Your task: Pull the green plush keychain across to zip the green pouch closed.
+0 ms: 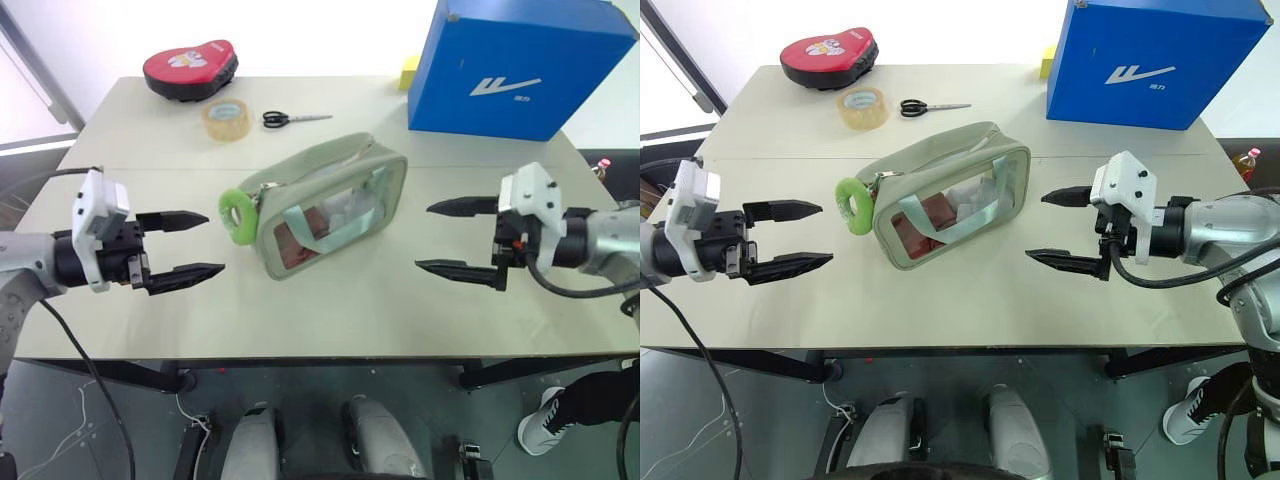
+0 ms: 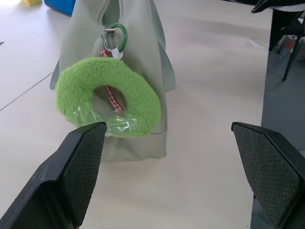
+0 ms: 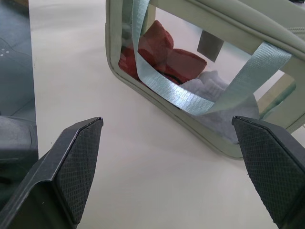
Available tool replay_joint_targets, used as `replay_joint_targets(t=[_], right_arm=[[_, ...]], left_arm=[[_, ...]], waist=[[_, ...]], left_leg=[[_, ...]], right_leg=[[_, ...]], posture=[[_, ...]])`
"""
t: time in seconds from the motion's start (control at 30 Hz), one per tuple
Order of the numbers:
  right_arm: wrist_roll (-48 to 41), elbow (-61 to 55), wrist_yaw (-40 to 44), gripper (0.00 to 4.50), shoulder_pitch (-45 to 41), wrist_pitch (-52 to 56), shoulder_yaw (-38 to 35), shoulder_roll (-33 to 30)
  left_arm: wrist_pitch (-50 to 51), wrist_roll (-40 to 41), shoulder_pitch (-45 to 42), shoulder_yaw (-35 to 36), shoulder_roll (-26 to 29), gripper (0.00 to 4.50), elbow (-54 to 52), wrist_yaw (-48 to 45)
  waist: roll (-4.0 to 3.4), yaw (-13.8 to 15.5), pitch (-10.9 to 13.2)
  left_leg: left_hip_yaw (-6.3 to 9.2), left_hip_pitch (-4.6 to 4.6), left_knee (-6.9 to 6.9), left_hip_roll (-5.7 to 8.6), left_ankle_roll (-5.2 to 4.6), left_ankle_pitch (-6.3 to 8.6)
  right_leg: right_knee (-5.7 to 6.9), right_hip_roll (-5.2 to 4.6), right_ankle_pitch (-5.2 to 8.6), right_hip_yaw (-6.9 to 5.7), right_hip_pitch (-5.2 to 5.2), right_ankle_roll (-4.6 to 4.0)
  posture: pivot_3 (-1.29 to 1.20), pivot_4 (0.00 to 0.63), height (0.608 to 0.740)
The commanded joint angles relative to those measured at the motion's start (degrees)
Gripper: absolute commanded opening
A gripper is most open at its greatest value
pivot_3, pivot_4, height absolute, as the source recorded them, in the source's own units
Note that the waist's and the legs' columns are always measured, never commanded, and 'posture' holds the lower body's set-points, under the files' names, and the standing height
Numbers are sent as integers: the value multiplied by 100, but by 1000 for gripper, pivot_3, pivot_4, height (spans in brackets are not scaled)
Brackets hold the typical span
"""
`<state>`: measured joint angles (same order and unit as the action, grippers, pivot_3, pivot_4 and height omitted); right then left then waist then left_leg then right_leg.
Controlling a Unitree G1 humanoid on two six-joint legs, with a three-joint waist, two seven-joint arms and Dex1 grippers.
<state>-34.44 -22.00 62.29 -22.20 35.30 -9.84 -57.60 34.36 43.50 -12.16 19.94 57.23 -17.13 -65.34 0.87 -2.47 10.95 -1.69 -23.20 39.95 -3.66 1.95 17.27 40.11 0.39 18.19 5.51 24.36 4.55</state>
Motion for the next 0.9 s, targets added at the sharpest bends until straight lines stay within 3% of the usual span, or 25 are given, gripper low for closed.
replay_joint_targets(t=[0.03, 0.9], right_arm=[[25, -27, -40, 4500, -79, -142, -161, -33], [286, 448, 12, 4500, -465, -479, 69, 18]], left_arm=[[-81, 30, -236, 214, -76, 4478, -24, 258], [1, 96, -212, 293, -36, 4478, -79, 174]], waist=[[0, 0, 0], [0, -9, 0]], left_leg=[[1, 0, 0, 0, 0, 0], [-2, -2, 0, 0, 0, 0]], right_leg=[[0, 0, 0, 0, 0, 0], [0, 0, 0, 2, 5, 0]], posture=[[0, 150, 737], [0, 150, 737]])
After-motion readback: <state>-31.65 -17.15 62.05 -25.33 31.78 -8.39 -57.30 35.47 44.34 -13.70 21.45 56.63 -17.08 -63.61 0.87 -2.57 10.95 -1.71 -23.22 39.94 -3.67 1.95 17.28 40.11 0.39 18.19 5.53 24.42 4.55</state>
